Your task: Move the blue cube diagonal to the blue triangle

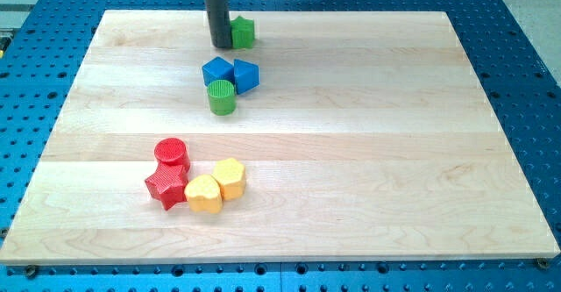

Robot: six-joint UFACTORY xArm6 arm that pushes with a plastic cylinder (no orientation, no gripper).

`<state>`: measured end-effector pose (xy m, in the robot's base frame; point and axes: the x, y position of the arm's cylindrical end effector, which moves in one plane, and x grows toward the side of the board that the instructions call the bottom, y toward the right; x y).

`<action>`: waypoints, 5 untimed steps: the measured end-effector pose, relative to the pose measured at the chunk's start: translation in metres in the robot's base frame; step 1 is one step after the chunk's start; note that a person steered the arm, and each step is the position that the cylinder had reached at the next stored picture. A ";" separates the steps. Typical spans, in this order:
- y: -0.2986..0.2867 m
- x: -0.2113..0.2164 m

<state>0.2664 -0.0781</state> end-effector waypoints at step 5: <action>0.006 0.069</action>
<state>0.3358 -0.0723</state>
